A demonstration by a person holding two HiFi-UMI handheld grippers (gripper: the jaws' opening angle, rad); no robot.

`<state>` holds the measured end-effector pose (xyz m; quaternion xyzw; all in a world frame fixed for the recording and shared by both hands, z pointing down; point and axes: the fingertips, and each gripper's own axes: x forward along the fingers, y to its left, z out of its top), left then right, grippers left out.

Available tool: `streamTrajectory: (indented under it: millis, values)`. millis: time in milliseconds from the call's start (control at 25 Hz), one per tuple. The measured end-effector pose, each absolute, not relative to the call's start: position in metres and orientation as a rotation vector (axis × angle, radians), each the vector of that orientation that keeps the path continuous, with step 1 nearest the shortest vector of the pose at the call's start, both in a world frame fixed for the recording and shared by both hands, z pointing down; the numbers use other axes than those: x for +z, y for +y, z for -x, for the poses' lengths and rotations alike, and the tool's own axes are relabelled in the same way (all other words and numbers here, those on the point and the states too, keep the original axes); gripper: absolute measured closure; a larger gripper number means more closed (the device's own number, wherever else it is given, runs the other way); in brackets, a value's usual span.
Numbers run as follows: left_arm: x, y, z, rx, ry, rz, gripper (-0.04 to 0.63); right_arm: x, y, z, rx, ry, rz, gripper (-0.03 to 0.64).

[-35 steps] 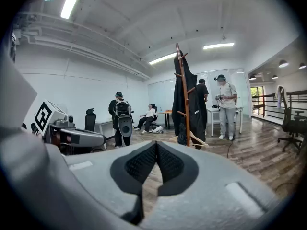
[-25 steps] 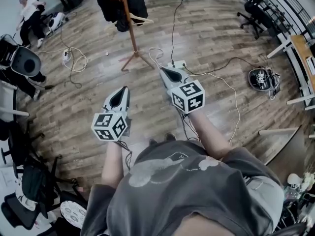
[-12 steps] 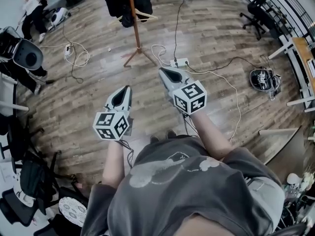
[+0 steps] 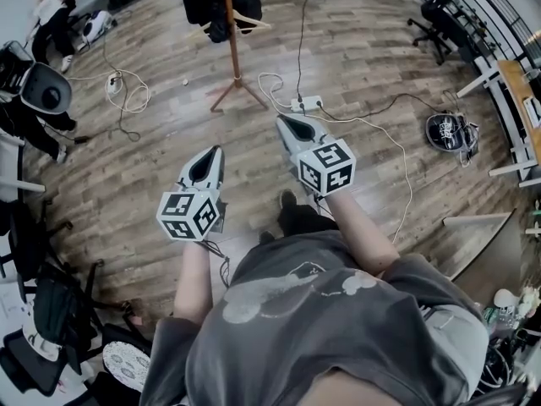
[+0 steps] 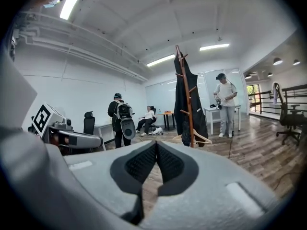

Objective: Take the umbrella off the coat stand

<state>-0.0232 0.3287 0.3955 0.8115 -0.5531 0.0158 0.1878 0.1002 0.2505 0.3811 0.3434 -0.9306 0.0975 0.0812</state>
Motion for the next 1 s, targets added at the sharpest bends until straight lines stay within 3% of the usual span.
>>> streamTrajectory:
  millis: [440, 1000]
  values:
    - [0.408, 0.290, 0.049, 0.002, -1.597, -2.215, 0.584, 0.402, 0.203, -0.076, 0.350, -2.778, -0.980, 0.618]
    - [0.421, 0.143, 0.080, 0.085, -1.651, -2.137, 0.584, 0.408, 0.037, -0.052, 0.393, -2.798, -0.964, 0.618]
